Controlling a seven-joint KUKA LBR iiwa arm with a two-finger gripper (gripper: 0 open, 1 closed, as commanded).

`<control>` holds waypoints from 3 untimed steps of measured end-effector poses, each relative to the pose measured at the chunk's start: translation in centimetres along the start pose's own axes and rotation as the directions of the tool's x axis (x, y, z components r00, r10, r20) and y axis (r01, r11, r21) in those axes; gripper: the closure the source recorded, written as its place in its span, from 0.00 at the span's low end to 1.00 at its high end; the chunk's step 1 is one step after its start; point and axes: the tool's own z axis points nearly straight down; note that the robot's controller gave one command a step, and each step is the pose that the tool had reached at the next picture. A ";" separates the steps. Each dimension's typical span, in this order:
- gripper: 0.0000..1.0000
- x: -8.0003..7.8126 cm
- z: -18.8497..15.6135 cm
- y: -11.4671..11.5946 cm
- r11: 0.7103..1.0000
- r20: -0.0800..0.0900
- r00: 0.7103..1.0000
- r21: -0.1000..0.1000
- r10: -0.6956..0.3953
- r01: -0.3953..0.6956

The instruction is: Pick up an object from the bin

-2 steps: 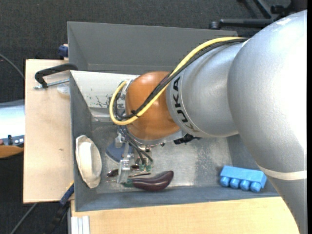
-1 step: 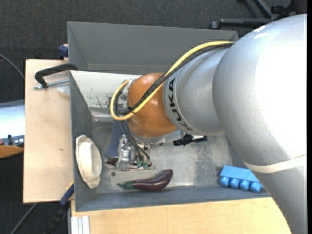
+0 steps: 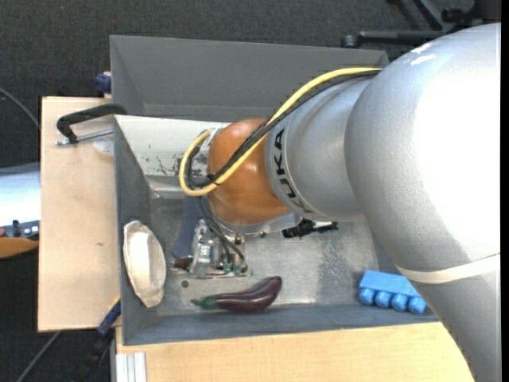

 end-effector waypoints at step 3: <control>1.00 0.0 0.0 0.0 1.000 0.000 1.000 0.000 0.000 0.000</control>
Offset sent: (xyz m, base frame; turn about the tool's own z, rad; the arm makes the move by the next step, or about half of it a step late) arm 0.0000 0.0000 0.0000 0.0000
